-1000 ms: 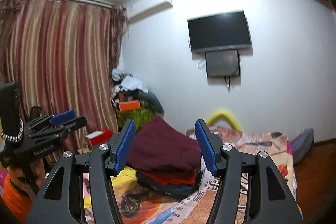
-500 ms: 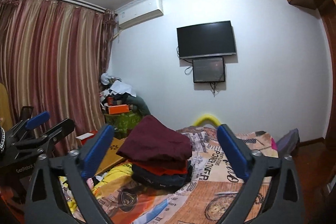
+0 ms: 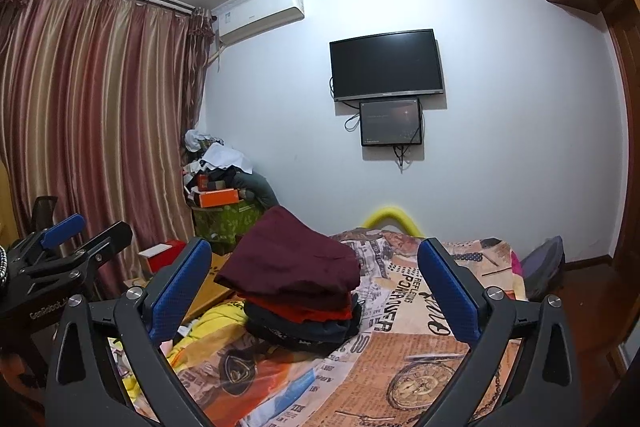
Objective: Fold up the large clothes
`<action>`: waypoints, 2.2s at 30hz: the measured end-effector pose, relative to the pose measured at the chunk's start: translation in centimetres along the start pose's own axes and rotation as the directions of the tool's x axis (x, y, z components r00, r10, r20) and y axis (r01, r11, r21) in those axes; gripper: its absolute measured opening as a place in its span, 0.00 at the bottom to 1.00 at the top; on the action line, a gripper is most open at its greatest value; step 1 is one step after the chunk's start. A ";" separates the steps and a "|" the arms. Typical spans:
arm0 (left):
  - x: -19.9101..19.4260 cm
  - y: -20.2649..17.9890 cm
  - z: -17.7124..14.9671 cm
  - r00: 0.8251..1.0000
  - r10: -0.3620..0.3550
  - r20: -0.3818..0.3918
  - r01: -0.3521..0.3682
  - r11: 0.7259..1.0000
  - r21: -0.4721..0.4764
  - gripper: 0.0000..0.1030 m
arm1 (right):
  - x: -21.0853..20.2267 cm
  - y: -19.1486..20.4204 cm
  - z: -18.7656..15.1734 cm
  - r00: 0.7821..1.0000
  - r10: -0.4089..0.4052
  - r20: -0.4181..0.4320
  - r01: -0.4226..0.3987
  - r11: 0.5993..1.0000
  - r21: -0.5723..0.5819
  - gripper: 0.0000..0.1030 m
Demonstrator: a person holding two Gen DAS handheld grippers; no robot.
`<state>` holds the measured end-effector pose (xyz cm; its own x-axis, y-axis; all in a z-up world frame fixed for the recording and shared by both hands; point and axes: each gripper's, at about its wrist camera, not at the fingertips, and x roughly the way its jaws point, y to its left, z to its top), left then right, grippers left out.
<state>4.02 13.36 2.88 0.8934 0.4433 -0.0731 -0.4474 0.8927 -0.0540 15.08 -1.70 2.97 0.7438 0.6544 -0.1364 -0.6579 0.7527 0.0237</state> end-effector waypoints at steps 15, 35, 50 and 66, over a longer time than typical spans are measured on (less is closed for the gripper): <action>0.9 -0.4 -0.8 1.000 0.010 -0.027 -0.010 1.000 0.010 0.97 | -0.1 0.2 -0.6 0.999 -0.007 -0.045 0.006 1.000 -0.014 0.99; 1.1 -0.3 -0.9 0.999 0.002 -0.036 -0.001 1.000 0.009 0.98 | -0.7 -0.1 0.0 0.998 -0.011 -0.059 0.011 1.000 -0.009 0.99; 1.3 -0.3 -1.3 0.999 -0.006 -0.041 0.005 1.000 -0.004 0.98 | -0.6 -0.2 0.1 0.998 -0.012 -0.060 0.012 1.000 -0.012 1.00; 1.7 -0.3 -1.3 0.997 -0.035 -0.067 0.035 0.999 -0.013 0.98 | -0.8 -0.3 -0.1 0.998 -0.013 -0.059 0.013 1.000 -0.002 0.99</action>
<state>5.63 13.72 1.45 0.9039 0.4049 -0.1378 -0.4167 0.9064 -0.0695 14.70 -2.41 3.01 0.7441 0.6391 -0.1945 -0.6484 0.7610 0.0199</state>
